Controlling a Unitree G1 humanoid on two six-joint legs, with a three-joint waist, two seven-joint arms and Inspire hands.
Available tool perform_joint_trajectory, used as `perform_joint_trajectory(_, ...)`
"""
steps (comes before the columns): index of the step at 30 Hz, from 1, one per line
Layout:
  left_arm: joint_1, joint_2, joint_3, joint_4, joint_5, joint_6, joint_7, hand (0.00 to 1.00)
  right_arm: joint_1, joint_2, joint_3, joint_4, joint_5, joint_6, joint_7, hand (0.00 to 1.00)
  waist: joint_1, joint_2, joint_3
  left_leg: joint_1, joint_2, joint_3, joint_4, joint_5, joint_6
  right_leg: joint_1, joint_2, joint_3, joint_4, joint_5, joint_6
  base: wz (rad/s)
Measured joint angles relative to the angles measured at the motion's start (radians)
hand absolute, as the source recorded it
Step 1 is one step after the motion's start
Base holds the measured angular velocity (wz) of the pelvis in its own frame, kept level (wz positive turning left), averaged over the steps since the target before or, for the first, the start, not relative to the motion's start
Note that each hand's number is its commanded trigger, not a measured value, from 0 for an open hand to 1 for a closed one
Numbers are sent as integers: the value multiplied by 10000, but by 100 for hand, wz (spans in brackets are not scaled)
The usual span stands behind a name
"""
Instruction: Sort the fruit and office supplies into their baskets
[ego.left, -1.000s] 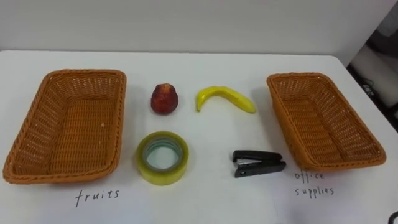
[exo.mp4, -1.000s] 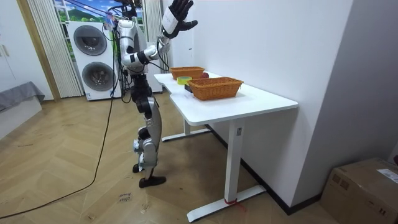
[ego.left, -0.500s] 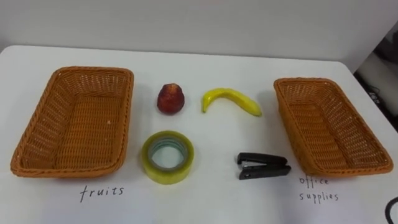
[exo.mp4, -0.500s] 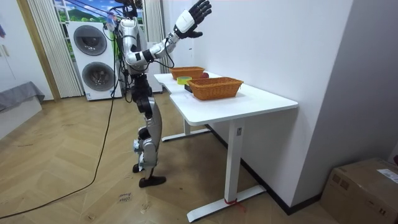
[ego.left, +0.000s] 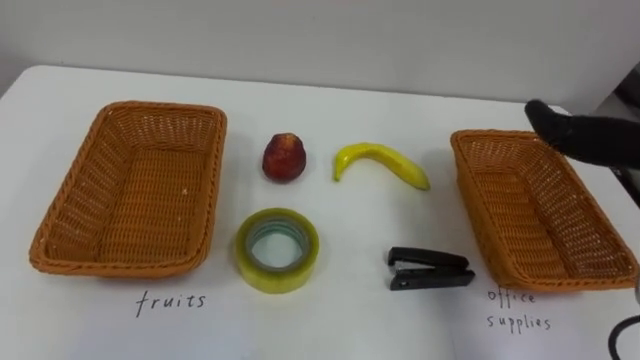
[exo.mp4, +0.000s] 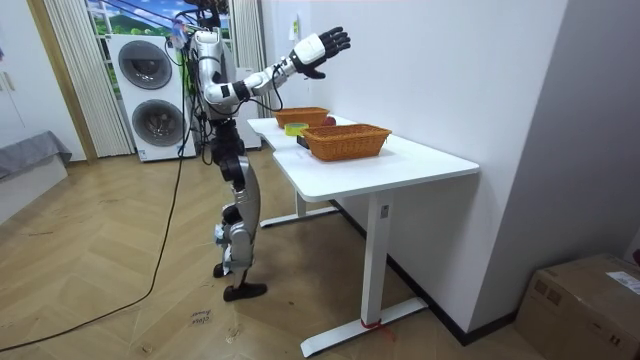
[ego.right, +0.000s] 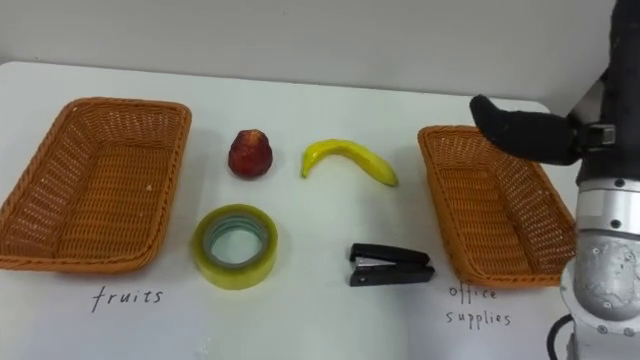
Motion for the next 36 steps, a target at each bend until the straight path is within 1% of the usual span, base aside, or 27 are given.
perform_joint_trajectory(5,-88,27,-17,-6,60,32,21,0,-156,-66,418,476,-61,11,374,0,10,-18,-12,-5,-8,-68,40,1,0,18,5,-48,0,7,-2,1)
perform_joint_trajectory(7,-147,61,-17,-88,57,32,15,0,-158,-87,627,712,-73,122,724,0,18,-36,-21,-47,-9,-111,91,1,1,10,0,-81,-5,17,-2,6)
perform_joint_trajectory(9,-170,114,-15,-244,54,31,-9,0,-158,-131,815,853,-166,270,1434,0,16,-42,-26,-108,-4,-143,109,1,1,3,-4,-96,-44,48,-6,3)
perform_joint_trajectory(10,-165,146,-17,-348,55,31,-42,0,-157,-252,928,883,-167,417,1757,0,15,-51,-32,-143,1,-151,105,1,1,4,-2,-98,-89,79,-10,0)
perform_joint_trajectory(12,-153,164,-18,-457,57,31,-54,0,-157,-456,1073,883,-167,545,2230,0,25,-58,-32,-187,15,-151,106,2,2,8,0,-97,-168,148,-12,0)
perform_joint_trajectory(14,-129,163,-17,-527,55,32,-77,0,-154,-466,1094,913,-167,662,2633,0,26,-77,-43,-177,14,-150,109,2,2,22,2,-98,-168,148,-11,0)
perform_joint_trajectory(16,-124,162,-17,-685,50,33,-87,0,-149,-465,1094,1071,-182,716,2926,0,46,-121,-36,-178,12,-150,113,2,3,23,1,-96,-168,154,-7,0)
perform_joint_trajectory(17,-121,161,-18,-778,49,33,-90,0,-139,-465,1094,1117,-261,849,3131,0,55,-136,-35,-178,9,-149,112,3,4,22,2,-95,-169,158,-4,0)
perform_joint_trajectory(19,-118,161,-18,-828,48,33,-90,0,-138,-464,1093,1198,-355,934,3378,0,96,-143,-39,-177,3,-150,111,3,6,22,3,-94,-168,161,1,0)
perform_joint_trajectory(21,-129,161,-10,-844,46,33,-90,0,-128,-464,1093,1215,-646,1098,3687,0,160,-144,-40,-176,1,-146,112,4,8,20,4,-82,-167,164,2,0)
perform_joint_trajectory(27,-168,153,-20,-843,48,89,-119,0,-101,-458,1121,1226,-1413,1265,4398,0,281,-150,-41,-170,1,-146,116,5,8,20,2,-71,-167,167,-1,0)
perform_joint_trajectory(31,-163,162,-121,-842,47,127,-112,0,-49,-457,1316,1224,-1500,1366,4805,0,277,-147,-39,-173,0,-147,111,5,9,18,12,-78,-169,167,0,0)
perform_joint_trajectory(33,-177,158,-234,-843,48,195,-107,0,-16,-454,1505,1223,-1558,1556,5141,0,275,-147,-40,-173,0,-147,112,5,9,17,11,-78,-167,167,0,0)
perform_joint_trajectory(36,-174,159,-295,-844,49,250,-107,0,-2,-454,1528,1220,-1561,1696,5452,0,299,-147,-40,-171,-1,-146,113,5,9,15,10,-77,-167,167,0,0)
